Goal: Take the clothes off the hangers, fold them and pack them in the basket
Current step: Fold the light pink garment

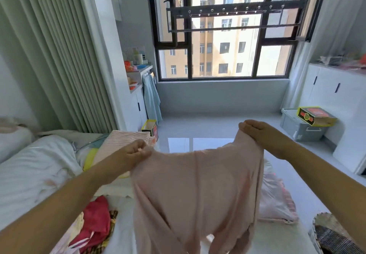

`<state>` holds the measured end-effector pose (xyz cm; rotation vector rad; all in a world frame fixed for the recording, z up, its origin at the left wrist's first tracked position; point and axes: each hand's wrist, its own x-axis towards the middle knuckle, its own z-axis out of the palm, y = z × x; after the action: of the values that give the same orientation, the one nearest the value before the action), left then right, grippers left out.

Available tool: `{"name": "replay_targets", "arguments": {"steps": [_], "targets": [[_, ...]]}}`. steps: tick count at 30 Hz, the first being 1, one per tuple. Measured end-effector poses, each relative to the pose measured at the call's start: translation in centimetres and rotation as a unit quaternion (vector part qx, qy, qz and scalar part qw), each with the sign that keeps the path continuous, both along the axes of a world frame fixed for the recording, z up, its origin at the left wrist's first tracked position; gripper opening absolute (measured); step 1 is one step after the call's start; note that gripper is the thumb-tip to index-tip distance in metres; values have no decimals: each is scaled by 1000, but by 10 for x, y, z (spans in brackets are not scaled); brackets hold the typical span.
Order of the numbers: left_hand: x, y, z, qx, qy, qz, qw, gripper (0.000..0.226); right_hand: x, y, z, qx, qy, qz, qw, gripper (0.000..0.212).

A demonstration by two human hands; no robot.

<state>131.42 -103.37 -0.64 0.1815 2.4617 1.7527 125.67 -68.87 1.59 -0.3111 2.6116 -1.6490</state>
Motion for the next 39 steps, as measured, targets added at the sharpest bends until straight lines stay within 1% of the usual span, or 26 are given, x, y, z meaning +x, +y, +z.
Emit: {"name": "replay_targets", "arguments": {"steps": [2, 4, 6, 7, 9, 11, 14, 15, 16, 18, 19, 20, 22, 23, 24, 25, 26, 28, 29, 30, 31, 33, 34, 36, 37, 39], "targets": [[-4, -9, 20, -16, 39, 38, 998, 29, 3, 3, 13, 82, -38, 83, 992, 23], [-2, -19, 42, -16, 56, 38, 998, 40, 1, 7, 21, 166, -61, 125, 976, 21], [1, -26, 57, 3, 44, 6, 999, 53, -7, 10, 27, 214, -44, 113, 969, 21], [3, -27, 63, 18, 33, -12, 999, 59, -11, 10, 30, 216, -27, 97, 971, 19], [7, -27, 71, 31, 17, -31, 999, 64, -19, 9, 38, 202, 4, 57, 978, 16], [10, -30, 72, 31, -8, -23, 999, 59, -22, 6, 43, 177, 28, 32, 983, 15], [9, -35, 60, 24, -70, 34, 997, 25, -20, 0, 47, 112, 38, 26, 993, 12], [8, -37, 52, 6, -99, 56, 994, 21, -19, -2, 46, 86, 31, 31, 995, 11], [7, -38, 43, -26, -134, 66, 988, 22, -19, -3, 45, 58, 19, 41, 997, 10], [9, -39, 25, -103, -196, 58, 973, 23, -18, -6, 41, 3, -17, 67, 998, 10], [10, -39, 19, -120, -210, 54, 969, 23, -19, -7, 40, -19, -32, 79, 996, 10], [11, -37, 17, -117, -211, 53, 969, 21, -20, -7, 38, -34, -41, 86, 995, 10], [12, -34, 22, -57, -174, 52, 982, 23, -23, -5, 37, -61, -42, 77, 994, 13], [10, -33, 27, -15, -139, 51, 989, 30, -24, -3, 38, -76, -37, 57, 995, 14], [9, -32, 33, 23, -101, 48, 993, 42, -26, 0, 39, -89, -30, 30, 995, 14], [7, -31, 40, 49, -67, 44, 996, 55, -27, 3, 39, -101, -24, 0, 995, 15], [6, -29, 46, 69, -40, 38, 996, 63, -28, 5, 39, -113, -20, -28, 993, 15], [4, -24, 53, 90, -8, 29, 995, 62, -30, 4, 38, -131, -16, -67, 989, 14], [3, -20, 55, 70, 3, 27, 997, 60, -30, 2, 37, -131, -9, -78, 988, 14], [3, -17, 58, 17, 20, 28, 999, 61, -30, 0, 37, -125, 2, -83, 989, 15], [3, -17, 59, -67, 39, 31, 996, 63, -30, -2, 39, -117, 15, -81, 990, 17], [4, -22, 63, -227, 63, 32, 971, 69, -28, -3, 47, -60, 56, -52, 995, 20], [4, -26, 66, -275, 54, 32, 959, 74, -26, -2, 52, -8, 79, -29, 996, 22], [7, -33, 73, -312, 18, 41, 949, 74, -21, 2, 63, 84, 98, 39, 991, 29], [9, -34, 77, -319, 7, 46, 947, 72, -19, 5, 66, 116, 80, 75, 987, 32], [13, -31, 83, -290, 13, 68, 955, 69, -17, 13, 68, 200, 41, 131, 970, 31]]}}
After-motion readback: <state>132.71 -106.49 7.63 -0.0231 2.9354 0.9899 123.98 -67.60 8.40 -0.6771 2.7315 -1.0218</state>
